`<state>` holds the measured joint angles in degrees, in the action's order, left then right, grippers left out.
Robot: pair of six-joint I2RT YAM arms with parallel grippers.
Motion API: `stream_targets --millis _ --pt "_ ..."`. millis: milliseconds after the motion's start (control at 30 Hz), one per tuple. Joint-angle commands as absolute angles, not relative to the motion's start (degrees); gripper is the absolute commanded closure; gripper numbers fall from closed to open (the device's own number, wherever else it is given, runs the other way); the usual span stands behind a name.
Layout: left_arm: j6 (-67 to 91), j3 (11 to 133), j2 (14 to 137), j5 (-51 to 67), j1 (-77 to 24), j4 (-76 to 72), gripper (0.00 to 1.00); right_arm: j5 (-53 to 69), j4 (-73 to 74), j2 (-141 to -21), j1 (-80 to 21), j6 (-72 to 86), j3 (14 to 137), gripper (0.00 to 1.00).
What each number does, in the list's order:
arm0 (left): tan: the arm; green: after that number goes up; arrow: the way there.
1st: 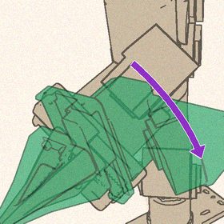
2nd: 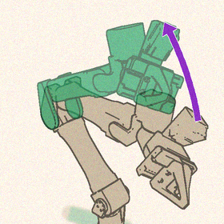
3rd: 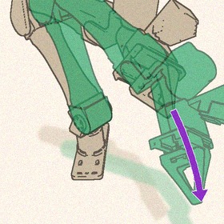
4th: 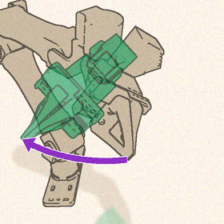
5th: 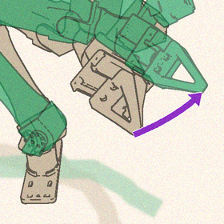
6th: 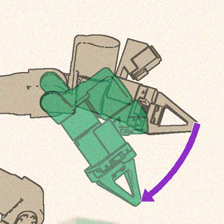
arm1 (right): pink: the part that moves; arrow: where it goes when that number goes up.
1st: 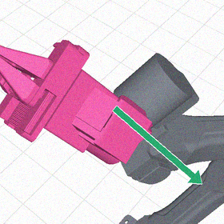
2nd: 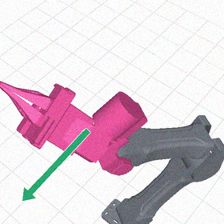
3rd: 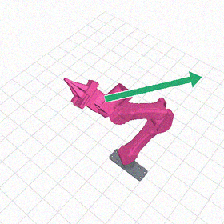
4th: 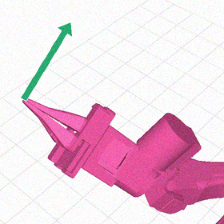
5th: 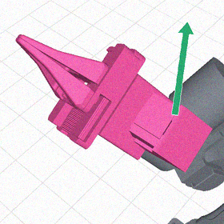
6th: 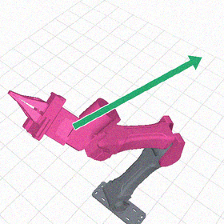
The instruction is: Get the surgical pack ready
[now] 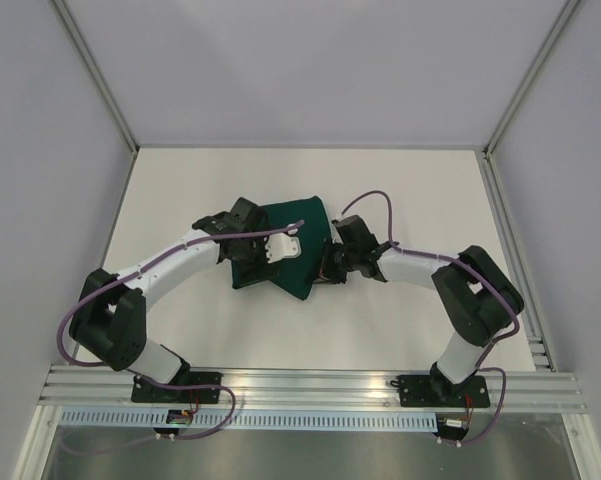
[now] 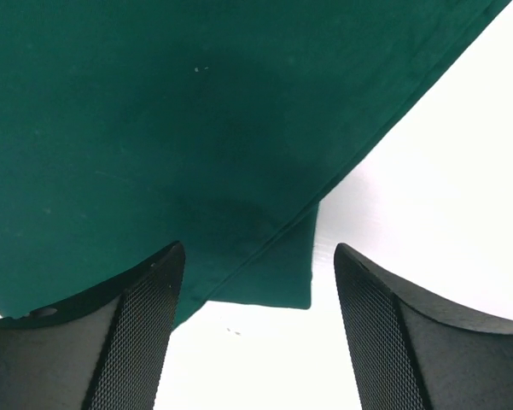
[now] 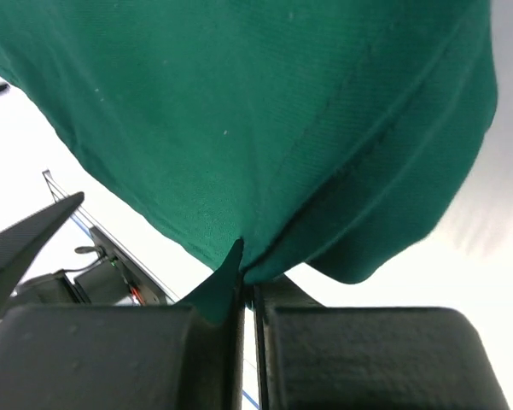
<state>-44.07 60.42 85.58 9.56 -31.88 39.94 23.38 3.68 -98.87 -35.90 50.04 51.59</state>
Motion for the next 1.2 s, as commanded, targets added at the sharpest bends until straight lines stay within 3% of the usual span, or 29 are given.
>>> stream_targets --millis 0,367,667,933,1033,1167 --pt "-44.9 60.4 85.3 11.6 -33.0 40.5 0.2 24.5 2.6 -97.8 -36.5 50.5 48.7 1.0" --pt "-44.2 54.8 86.0 7.4 -37.5 31.0 0.2 20.2 -0.2 -105.8 -35.1 49.0 51.9 0.99" --pt "-44.7 49.8 86.0 2.0 -38.9 22.3 0.35 20.0 -1.1 -106.2 -34.9 49.6 52.6 1.0" --pt "-41.8 49.4 84.6 2.7 -39.6 21.7 0.56 19.5 -1.3 -105.4 -34.8 49.6 53.2 1.0" --pt "-40.7 50.3 83.6 3.9 -39.5 22.9 0.53 19.6 -1.1 -105.0 -34.9 49.4 53.3 0.99" --pt "-39.9 51.2 83.4 4.1 -39.6 23.0 0.52 19.6 -0.8 -104.8 -34.9 49.5 53.5 0.91"
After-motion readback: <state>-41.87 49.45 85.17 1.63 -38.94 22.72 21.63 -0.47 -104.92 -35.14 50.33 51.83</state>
